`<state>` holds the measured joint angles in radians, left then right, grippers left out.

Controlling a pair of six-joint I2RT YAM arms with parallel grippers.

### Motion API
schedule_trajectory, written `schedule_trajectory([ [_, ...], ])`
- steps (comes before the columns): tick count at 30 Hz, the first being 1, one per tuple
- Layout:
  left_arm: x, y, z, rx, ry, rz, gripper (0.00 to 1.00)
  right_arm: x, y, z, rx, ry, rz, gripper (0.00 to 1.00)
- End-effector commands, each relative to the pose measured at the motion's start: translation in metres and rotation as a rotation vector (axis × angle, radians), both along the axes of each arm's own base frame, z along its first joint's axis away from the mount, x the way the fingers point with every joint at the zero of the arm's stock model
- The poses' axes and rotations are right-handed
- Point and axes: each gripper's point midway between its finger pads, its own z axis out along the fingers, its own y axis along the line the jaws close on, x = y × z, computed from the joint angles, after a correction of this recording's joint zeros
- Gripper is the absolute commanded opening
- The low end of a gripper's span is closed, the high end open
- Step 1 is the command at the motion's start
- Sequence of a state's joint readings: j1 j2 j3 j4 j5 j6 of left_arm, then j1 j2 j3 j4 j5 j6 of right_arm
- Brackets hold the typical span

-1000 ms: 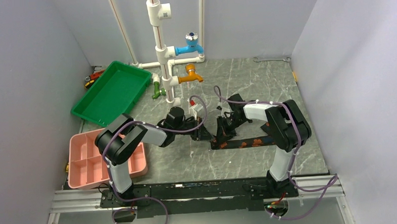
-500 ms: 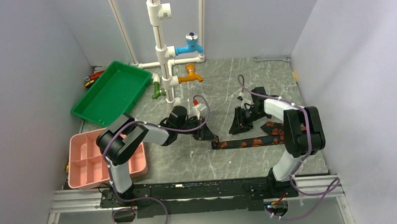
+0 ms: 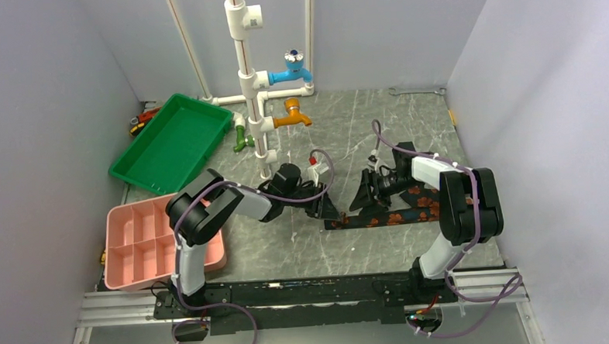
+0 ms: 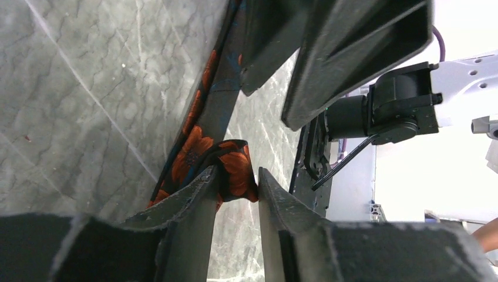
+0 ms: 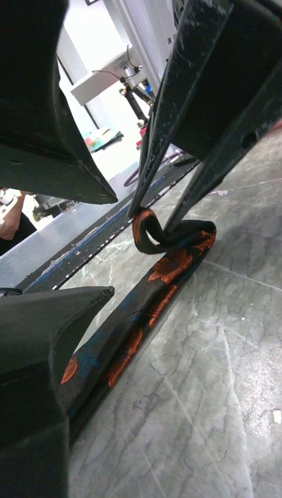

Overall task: Roll the ties
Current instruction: Roll the tie at the center of the board.

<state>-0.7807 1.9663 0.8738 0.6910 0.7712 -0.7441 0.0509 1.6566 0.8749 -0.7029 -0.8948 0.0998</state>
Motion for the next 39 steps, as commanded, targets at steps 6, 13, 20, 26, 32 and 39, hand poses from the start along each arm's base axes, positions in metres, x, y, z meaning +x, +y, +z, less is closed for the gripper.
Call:
schedule_trajectory([
  [6,0.005,-0.006,-0.016,-0.013,0.073,-0.039,0.46,-0.003,0.003,-0.001,0.049,0.015,0.006,0.52],
  [13,0.009,0.002,-0.024,0.0,0.075,-0.023,0.28,-0.008,0.005,-0.012,-0.002,0.02,0.037,0.4],
  [20,0.007,0.001,-0.023,-0.001,0.047,-0.033,0.27,0.002,0.019,-0.016,-0.008,0.028,0.049,0.43],
  [26,0.005,0.003,-0.025,0.011,0.035,-0.034,0.27,0.004,0.021,-0.023,-0.018,0.04,0.044,0.43],
  [32,0.005,0.004,-0.027,0.024,0.023,-0.037,0.27,0.007,0.021,-0.03,-0.036,0.046,0.05,0.33],
  [39,0.004,0.003,-0.029,0.03,0.014,-0.042,0.27,0.004,0.025,-0.032,-0.029,0.051,0.064,0.31],
])
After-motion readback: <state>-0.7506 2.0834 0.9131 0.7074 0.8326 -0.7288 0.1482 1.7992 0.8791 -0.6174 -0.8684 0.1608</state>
